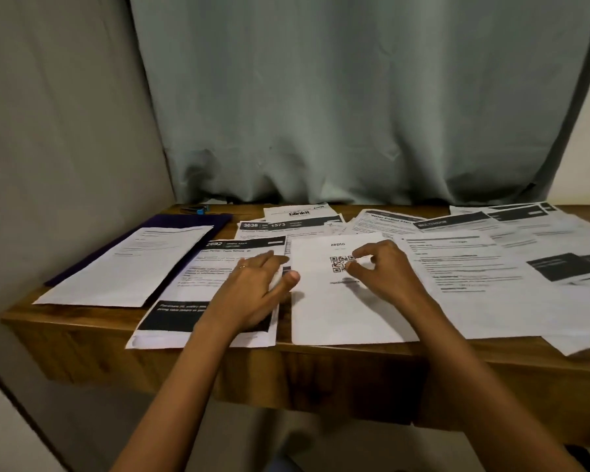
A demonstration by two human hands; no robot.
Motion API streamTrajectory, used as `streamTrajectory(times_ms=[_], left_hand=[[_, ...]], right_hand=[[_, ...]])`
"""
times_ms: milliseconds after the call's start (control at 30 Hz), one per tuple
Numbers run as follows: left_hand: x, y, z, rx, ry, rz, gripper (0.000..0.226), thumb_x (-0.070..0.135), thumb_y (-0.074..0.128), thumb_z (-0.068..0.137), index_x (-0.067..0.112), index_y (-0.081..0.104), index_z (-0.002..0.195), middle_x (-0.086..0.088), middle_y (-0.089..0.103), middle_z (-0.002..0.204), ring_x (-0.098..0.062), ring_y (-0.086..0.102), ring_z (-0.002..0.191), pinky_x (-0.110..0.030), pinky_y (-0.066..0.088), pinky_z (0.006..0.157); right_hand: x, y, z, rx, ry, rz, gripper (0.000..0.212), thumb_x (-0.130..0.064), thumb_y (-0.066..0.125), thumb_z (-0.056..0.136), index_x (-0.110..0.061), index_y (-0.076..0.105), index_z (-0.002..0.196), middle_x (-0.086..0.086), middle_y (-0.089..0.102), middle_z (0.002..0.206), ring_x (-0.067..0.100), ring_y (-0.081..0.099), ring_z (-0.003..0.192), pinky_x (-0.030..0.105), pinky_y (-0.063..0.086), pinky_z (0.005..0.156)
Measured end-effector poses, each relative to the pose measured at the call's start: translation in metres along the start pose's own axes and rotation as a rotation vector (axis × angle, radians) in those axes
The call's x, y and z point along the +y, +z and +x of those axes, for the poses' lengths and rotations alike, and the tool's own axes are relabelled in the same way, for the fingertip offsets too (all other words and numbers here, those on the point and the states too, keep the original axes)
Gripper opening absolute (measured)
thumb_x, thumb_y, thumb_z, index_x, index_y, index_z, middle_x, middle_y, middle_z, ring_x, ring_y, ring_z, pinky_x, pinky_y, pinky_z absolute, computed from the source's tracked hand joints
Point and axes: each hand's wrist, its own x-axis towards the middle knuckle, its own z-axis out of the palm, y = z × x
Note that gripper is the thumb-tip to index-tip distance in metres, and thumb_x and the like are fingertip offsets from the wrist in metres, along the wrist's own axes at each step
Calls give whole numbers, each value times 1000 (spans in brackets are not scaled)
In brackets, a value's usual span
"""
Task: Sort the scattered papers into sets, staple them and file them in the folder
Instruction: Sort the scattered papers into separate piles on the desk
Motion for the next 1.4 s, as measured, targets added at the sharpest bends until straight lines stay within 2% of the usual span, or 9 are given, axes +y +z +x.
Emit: streamTrajectory(times_ms=[67,233,533,667,800,933,1033,1200,1400], left_hand=[[27,6,19,-14,64,-24,73,65,17,87,26,37,145,-1,28,156,-18,23,143,-38,19,115],[91,34,65,-42,163,-76,67,63,20,91,28,37,145,-1,25,158,-19,21,145,-41,15,117],[198,92,117,-125,321,-102,63,60,26,95,27,33,147,-2,22,159,-23,20,146,-44,14,118],[227,121,129,-171,359,-92,64,61,27,95,27,29,149,-1,19,160,-22,17,147,-44,10,119],[247,146,139,-205,386,-86,65,63,26,95,29,24,151,0,14,161,-21,10,148,-47,5,120],[254,164,146,-246,382,-29,67,64,23,95,30,17,152,1,7,162,-22,2,149,-48,0,120],[252,174,146,-321,350,-25,66,63,24,95,31,14,153,1,5,162,-22,0,149,-45,-4,120],[248,184,149,-357,341,-3,66,63,23,96,32,13,153,2,3,162,-20,-1,149,-43,-5,120],[248,186,151,-372,335,9,78,71,13,84,33,12,153,3,3,162,-19,-1,149,-44,-3,120]], right_hand=[[20,-20,7,29,43,-28,34,-32,70,84,-15,68,114,8,55,131,23,55,115,32,42,92],[68,-67,16,74,140,-96,33,-31,68,87,-15,67,116,7,54,132,21,57,111,24,39,81],[161,-144,19,136,303,-150,32,-27,67,88,-10,65,116,10,60,126,24,56,112,25,38,84],[201,-168,20,190,430,-141,41,-25,66,89,-5,60,124,14,60,128,27,56,115,32,43,93],[233,-187,26,204,494,-235,47,-31,65,89,1,57,122,20,58,125,32,54,112,37,44,94],[257,-199,31,228,551,-293,63,-50,63,86,-2,51,124,19,53,127,33,50,117,42,44,94],[275,-198,34,220,588,-341,66,-60,60,83,-6,51,121,16,55,125,32,51,115,45,47,94],[284,-198,40,229,568,-352,62,-51,65,84,-9,49,126,13,55,128,31,50,119,45,42,99],[285,-197,46,247,582,-328,57,-39,70,84,-9,50,128,14,55,127,31,48,120,46,39,102]])
